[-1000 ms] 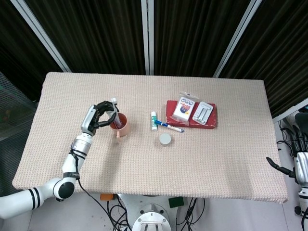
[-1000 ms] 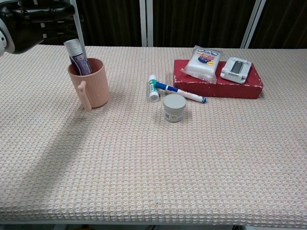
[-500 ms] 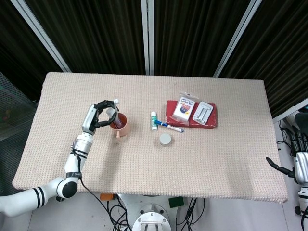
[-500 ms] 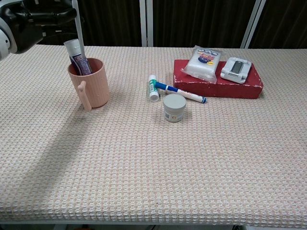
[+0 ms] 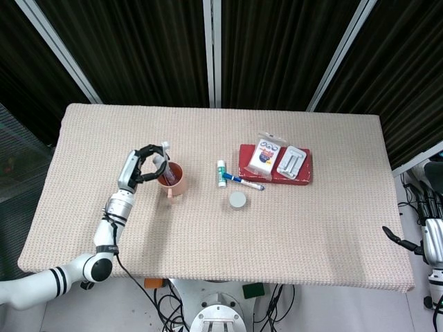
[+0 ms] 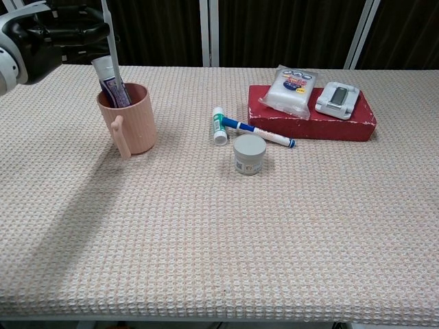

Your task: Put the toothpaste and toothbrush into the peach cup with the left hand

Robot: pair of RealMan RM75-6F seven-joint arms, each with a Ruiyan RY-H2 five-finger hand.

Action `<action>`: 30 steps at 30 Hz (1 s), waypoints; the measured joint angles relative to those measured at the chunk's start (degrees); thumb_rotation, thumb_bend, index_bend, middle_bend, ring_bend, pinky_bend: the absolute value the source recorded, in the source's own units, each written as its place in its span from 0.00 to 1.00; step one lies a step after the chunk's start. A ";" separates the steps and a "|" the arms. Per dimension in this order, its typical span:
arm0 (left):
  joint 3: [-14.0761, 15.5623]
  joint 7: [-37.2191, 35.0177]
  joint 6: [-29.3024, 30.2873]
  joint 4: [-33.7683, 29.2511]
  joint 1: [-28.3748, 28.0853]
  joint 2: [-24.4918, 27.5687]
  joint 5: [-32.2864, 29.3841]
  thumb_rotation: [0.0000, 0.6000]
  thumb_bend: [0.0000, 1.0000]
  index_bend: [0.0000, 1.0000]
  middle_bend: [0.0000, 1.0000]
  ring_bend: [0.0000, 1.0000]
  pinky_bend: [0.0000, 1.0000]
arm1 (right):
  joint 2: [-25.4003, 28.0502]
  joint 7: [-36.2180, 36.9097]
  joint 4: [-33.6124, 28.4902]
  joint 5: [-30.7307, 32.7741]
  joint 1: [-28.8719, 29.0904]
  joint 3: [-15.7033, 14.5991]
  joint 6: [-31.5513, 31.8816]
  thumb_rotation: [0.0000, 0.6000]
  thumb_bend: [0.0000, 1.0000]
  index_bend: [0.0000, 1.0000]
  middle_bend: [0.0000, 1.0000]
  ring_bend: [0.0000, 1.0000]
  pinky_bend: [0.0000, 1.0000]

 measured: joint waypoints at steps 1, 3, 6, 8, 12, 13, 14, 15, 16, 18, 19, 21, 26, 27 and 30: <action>-0.01 0.00 -0.08 0.17 -0.01 -0.07 -0.07 1.00 0.38 0.63 0.49 0.25 0.13 | 0.00 -0.03 -0.01 -0.01 0.02 0.00 -0.01 0.83 0.35 0.00 0.00 0.00 0.00; 0.02 -0.08 -0.35 0.45 -0.03 -0.19 -0.10 1.00 0.38 0.63 0.49 0.25 0.13 | 0.01 -0.08 -0.04 0.01 0.03 0.01 -0.05 0.83 0.35 0.00 0.00 0.00 0.00; 0.16 -0.18 -0.67 0.78 -0.05 -0.33 -0.06 1.00 0.38 0.64 0.49 0.25 0.13 | 0.05 -0.22 -0.17 0.03 0.07 0.03 -0.09 0.83 0.35 0.00 0.00 0.00 0.00; 0.24 -0.18 -0.71 1.13 -0.04 -0.53 -0.04 1.00 0.38 0.64 0.49 0.25 0.13 | 0.10 -0.27 -0.24 0.02 0.11 0.00 -0.20 0.83 0.35 0.00 0.00 0.00 0.00; 0.43 -0.23 -0.68 1.84 0.02 -0.93 0.17 1.00 0.38 0.61 0.46 0.25 0.13 | 0.18 -0.35 -0.38 -0.15 0.24 -0.06 -0.32 0.83 0.35 0.00 0.00 0.00 0.00; 0.49 -0.25 -0.71 2.00 0.02 -0.97 0.29 1.00 0.38 0.57 0.44 0.24 0.13 | 0.18 -0.37 -0.39 -0.16 0.26 -0.03 -0.30 0.83 0.35 0.00 0.00 0.00 0.00; 0.57 -0.43 -0.82 2.09 0.04 -0.97 0.46 1.00 0.38 0.53 0.42 0.24 0.13 | 0.17 -0.39 -0.42 -0.16 0.28 0.00 -0.29 0.83 0.35 0.00 0.00 0.00 0.00; 0.62 -0.71 -0.92 2.11 0.05 -0.95 0.63 1.00 0.38 0.47 0.39 0.23 0.13 | 0.16 -0.41 -0.45 -0.13 0.32 0.05 -0.30 0.83 0.35 0.00 0.00 0.00 0.00; 0.67 -1.12 -1.04 2.13 0.07 -0.91 0.85 1.00 0.38 0.41 0.36 0.22 0.13 | 0.15 -0.44 -0.46 -0.12 0.34 0.06 -0.32 0.83 0.35 0.00 0.00 0.00 0.00; 0.84 -2.32 -1.23 2.34 0.14 -0.79 1.73 1.00 0.38 0.31 0.31 0.19 0.12 | 0.13 -0.47 -0.47 -0.10 0.38 0.08 -0.36 0.83 0.35 0.00 0.00 0.00 0.00; 0.93 -2.64 -1.18 2.56 0.17 -0.79 2.24 1.00 0.38 0.28 0.30 0.18 0.12 | 0.13 -0.48 -0.48 -0.10 0.39 0.09 -0.34 0.83 0.35 0.00 0.00 0.00 0.00; 1.12 -3.27 -0.69 3.17 0.25 -0.92 3.40 0.98 0.38 0.21 0.26 0.16 0.12 | 0.13 -0.50 -0.50 -0.13 0.41 0.11 -0.28 0.83 0.35 0.00 0.00 0.00 0.00; 1.49 -3.84 1.31 4.15 0.66 -1.43 4.87 0.84 0.37 0.17 0.21 0.13 0.12 | 0.13 -0.48 -0.50 -0.10 0.37 0.12 -0.18 0.83 0.35 0.00 0.00 0.00 0.00; 1.51 -3.91 1.65 4.18 0.77 -1.47 4.99 0.82 0.37 0.17 0.21 0.12 0.12 | 0.11 -0.47 -0.48 -0.07 0.35 0.13 -0.15 0.83 0.35 0.00 0.00 0.00 0.00; 1.49 -4.17 2.89 3.93 1.18 -1.30 5.68 0.80 0.37 0.16 0.19 0.12 0.12 | 0.07 -0.40 -0.47 -0.05 0.30 0.18 0.02 0.83 0.35 0.00 0.00 0.00 0.00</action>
